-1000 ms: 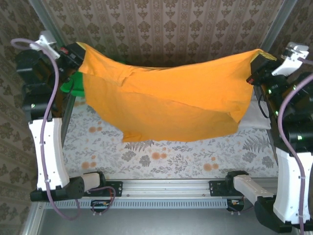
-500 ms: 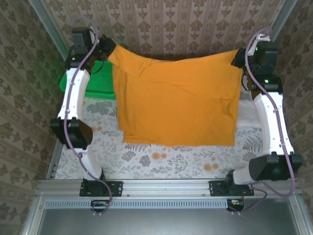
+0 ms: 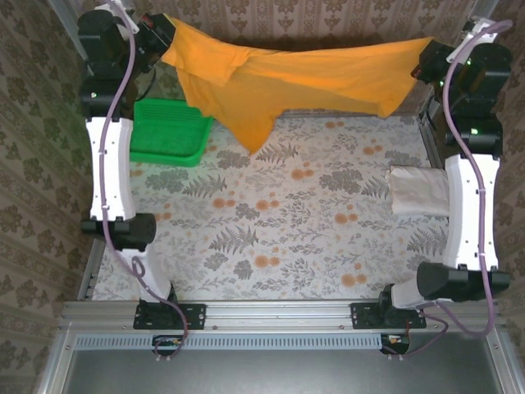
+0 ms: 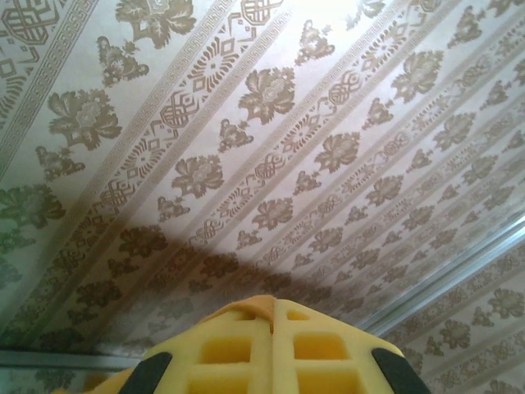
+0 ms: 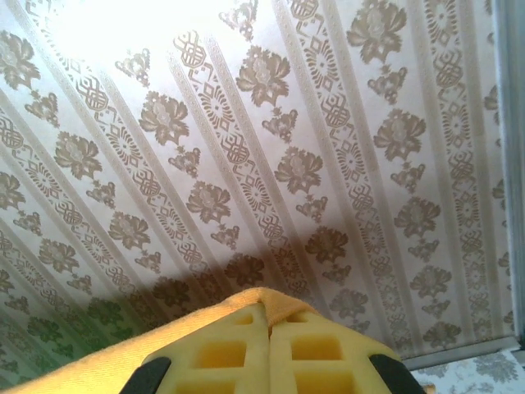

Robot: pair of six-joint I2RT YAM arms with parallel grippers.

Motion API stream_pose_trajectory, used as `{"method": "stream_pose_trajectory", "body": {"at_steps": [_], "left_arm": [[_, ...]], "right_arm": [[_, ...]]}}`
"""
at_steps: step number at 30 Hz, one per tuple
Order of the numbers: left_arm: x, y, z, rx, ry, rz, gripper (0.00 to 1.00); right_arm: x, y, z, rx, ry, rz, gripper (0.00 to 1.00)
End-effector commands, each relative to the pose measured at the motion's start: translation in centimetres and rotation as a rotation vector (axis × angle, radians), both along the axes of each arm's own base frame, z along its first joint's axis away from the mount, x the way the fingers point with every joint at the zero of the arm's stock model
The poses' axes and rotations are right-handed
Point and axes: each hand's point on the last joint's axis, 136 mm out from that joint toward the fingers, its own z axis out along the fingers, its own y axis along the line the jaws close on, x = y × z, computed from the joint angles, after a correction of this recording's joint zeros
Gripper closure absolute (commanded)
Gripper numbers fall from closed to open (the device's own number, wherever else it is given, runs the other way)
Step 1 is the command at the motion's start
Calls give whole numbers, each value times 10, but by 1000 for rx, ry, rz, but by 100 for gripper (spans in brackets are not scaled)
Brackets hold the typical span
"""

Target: Fold and stack the t-shirts

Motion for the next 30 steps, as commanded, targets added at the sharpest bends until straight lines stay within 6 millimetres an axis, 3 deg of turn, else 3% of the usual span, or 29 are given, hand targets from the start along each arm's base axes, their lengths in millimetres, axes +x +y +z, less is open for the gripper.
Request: {"method": "stream_pose_trajectory", "body": {"at_steps": [1, 5, 9, 14, 18, 23, 30], "left_arm": [[-15, 1, -5, 36, -29, 2, 100], [-30, -15, -82, 56, 133, -51, 100], [-61, -21, -184, 60, 345, -68, 100], [-108, -8, -302, 50, 625, -43, 100], [-138, 10, -368, 55, 793, 10, 100], [-157, 22, -419, 26, 933, 34, 100], [-184, 37, -452, 15, 1036, 66, 100]], "right_arm": [[-15, -7, -27, 23, 42, -22, 100], [-27, -13, -106, 63, 186, -45, 100], [-46, -11, -199, 109, 375, -54, 100], [-74, 2, -305, 219, 586, -34, 100], [-97, 11, -374, 327, 728, -48, 100], [-126, 15, -432, 436, 851, -110, 100], [-161, 14, -462, 491, 945, -200, 100]]}}
